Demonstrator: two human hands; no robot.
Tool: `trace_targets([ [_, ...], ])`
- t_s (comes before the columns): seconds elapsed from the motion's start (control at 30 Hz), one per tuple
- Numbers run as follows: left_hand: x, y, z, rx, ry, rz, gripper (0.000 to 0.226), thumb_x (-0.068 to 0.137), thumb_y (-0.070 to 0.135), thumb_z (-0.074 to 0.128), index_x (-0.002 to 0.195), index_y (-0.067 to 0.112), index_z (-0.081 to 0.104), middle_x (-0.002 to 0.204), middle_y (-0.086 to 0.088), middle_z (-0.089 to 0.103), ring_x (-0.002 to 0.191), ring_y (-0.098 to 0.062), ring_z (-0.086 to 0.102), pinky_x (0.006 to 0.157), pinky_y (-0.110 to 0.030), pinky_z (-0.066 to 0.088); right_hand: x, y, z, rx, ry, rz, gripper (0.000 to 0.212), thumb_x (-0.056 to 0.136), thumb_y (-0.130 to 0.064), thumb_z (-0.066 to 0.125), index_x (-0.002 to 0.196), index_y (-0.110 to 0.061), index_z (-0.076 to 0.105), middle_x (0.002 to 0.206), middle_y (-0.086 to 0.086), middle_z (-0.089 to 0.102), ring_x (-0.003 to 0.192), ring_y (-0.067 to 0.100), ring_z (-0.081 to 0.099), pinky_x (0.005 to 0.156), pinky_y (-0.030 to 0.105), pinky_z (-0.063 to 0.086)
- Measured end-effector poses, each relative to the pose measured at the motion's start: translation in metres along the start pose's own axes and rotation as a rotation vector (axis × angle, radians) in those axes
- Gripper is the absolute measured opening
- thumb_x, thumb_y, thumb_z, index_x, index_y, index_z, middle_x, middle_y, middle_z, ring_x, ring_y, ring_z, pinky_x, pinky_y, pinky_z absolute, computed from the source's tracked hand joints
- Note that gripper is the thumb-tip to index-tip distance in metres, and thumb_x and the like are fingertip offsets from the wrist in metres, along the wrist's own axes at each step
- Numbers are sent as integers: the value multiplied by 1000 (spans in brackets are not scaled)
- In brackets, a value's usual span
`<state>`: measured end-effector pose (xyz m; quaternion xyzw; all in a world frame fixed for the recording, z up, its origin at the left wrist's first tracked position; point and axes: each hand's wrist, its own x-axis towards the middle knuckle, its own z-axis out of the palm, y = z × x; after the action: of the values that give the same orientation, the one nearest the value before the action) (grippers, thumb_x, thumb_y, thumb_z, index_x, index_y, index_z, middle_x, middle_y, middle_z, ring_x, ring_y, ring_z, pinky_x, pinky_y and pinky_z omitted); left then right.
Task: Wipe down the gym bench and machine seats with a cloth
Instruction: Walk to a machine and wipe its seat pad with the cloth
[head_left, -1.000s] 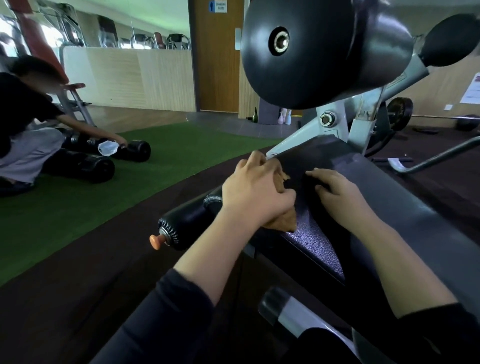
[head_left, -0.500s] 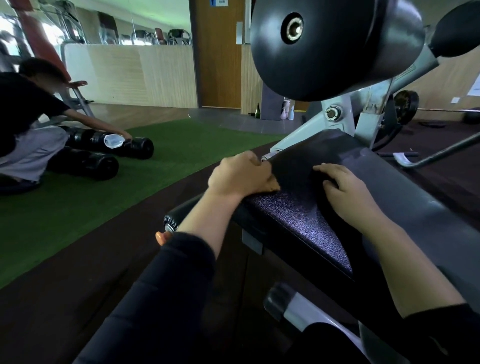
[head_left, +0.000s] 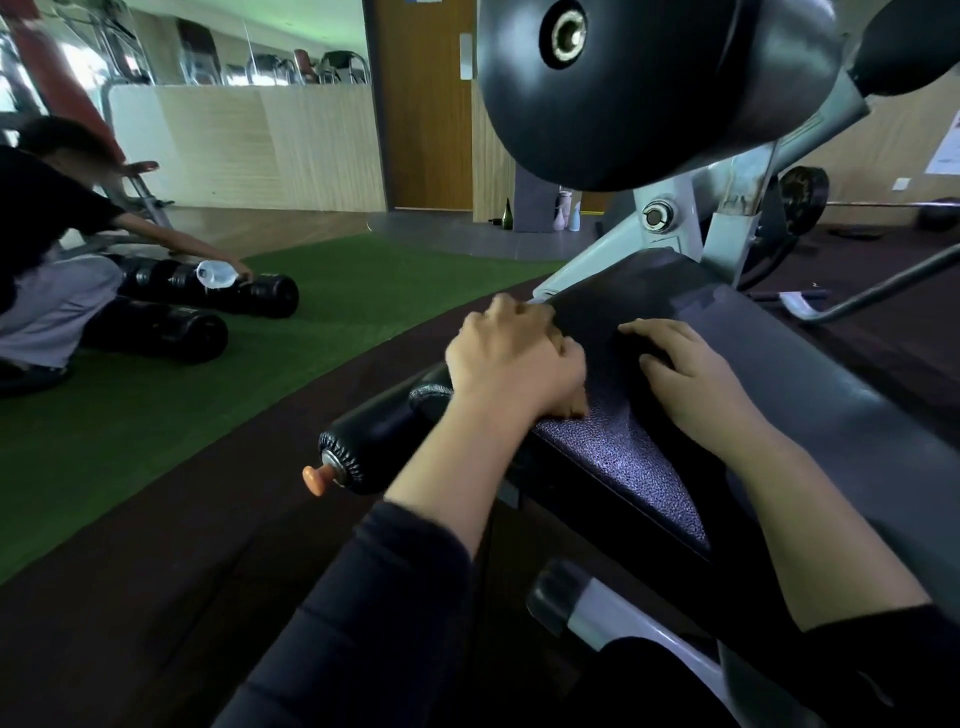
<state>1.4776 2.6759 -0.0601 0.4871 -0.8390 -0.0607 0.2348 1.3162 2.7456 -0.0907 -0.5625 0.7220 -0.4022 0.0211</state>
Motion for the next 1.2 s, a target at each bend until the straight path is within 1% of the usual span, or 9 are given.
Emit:
trace_targets([
  [0.1, 8, -16, -12, -157, -23, -220, 40, 88, 48, 43, 116, 25, 59, 112, -8, 55, 101, -34, 57, 77, -36, 46, -1, 1, 0, 7, 4, -4, 40, 93, -5, 44, 125, -23, 56, 134, -6, 48, 120, 9, 44, 93, 11, 24],
  [0.2, -28, -24, -2, -138, 182, -320, 40, 91, 46, 42, 116, 18, 57, 113, -11, 53, 101, -36, 53, 80, -41, 46, -1, 2, 1, 14, 13, 3, 39, 93, -8, 44, 124, -28, 56, 134, -10, 47, 124, 10, 43, 105, 23, 27],
  [0.33, -67, -17, 21, 138, 443, -39, 43, 87, 34, 48, 113, 3, 62, 116, -23, 56, 102, -45, 51, 91, -54, 44, -2, 6, 4, 14, 16, -9, 40, 93, -10, 43, 125, -30, 56, 135, -12, 46, 126, 13, 43, 113, 40, 27],
  [0.5, -28, 4, 6, 98, 167, 194, 42, 85, 38, 45, 116, 19, 66, 124, -10, 58, 111, -38, 51, 98, -45, 39, -1, 5, 4, -6, 33, -4, 40, 92, -8, 43, 124, -28, 56, 135, -7, 47, 124, 22, 45, 109, 44, 31],
  [0.63, 17, 1, -6, -5, -81, -130, 43, 91, 43, 40, 126, 21, 55, 123, -11, 52, 109, -37, 54, 78, -37, 43, -4, 2, 4, -26, 25, 8, 40, 95, -9, 40, 129, -26, 53, 140, -6, 44, 132, 17, 37, 117, 49, 14],
  [0.7, 16, -9, -11, -55, -70, -255, 44, 93, 41, 38, 124, 15, 53, 119, -13, 54, 106, -36, 55, 75, -35, 40, -8, -3, 7, -137, 51, 12, 41, 96, -11, 39, 134, -23, 48, 145, -4, 41, 140, 17, 26, 117, 47, 1],
  [0.8, -6, -18, -8, -112, 30, -356, 43, 95, 38, 36, 125, 9, 48, 123, -16, 49, 112, -38, 50, 82, -40, 40, -23, -26, 17, -160, 102, -136, 40, 96, -14, 37, 133, -16, 49, 142, 1, 46, 139, 21, 30, 116, 45, 8],
  [1.0, -23, -3, 11, 209, 186, 103, 60, 85, 36, 19, 121, 5, 55, 120, -19, 56, 108, -39, 51, 94, -47, 42, -34, -46, 25, -4, 43, -219, 51, 88, -17, 29, 136, -17, 45, 136, -1, 51, 129, 12, 40, 116, 42, 18],
  [1.2, -14, 23, 7, -131, -40, 291, 55, 92, 37, 23, 139, 18, 44, 147, -4, 43, 138, -26, 32, 115, -45, 23, -28, -38, 2, 167, 131, -58, 32, 98, -20, 40, 128, -21, 54, 123, -2, 60, 111, 10, 54, 89, 14, 36],
])
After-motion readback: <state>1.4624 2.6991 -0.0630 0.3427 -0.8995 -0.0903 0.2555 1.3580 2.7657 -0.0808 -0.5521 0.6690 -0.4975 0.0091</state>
